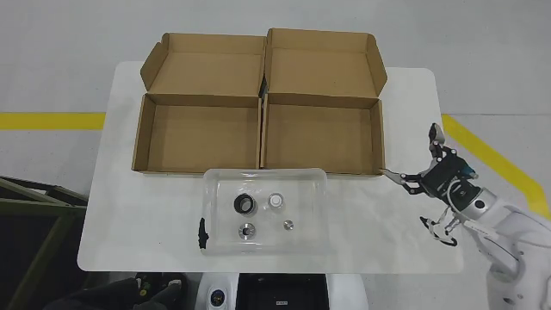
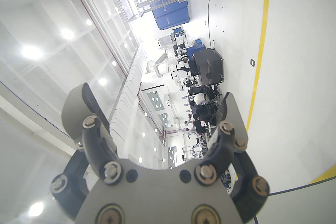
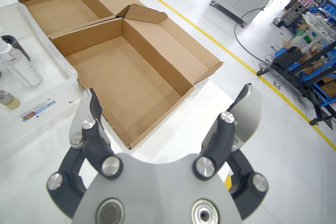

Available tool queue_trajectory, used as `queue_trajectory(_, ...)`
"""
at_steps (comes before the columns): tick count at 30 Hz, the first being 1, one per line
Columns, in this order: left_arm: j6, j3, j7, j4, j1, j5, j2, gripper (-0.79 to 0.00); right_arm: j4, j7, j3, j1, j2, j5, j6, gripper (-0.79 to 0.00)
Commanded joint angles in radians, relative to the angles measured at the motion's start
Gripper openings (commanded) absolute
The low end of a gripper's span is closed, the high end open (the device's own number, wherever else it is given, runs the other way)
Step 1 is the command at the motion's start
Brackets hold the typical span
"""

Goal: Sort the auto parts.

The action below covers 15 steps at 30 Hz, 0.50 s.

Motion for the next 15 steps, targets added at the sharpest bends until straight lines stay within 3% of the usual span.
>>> queue_trajectory(1,0.000,0.000,0.000,0.000,0.000,0.000,0.000,0.000,0.005,0.028,-0.026,0.017,0.003,0.007,-0.026,0.000)
queue_trajectory(15,0.000,0.000,0.000,0.000,0.000,0.000,0.000,0.000,0.061,0.214,-0.289,0.184,0.015,0.133,-0.153,0.000)
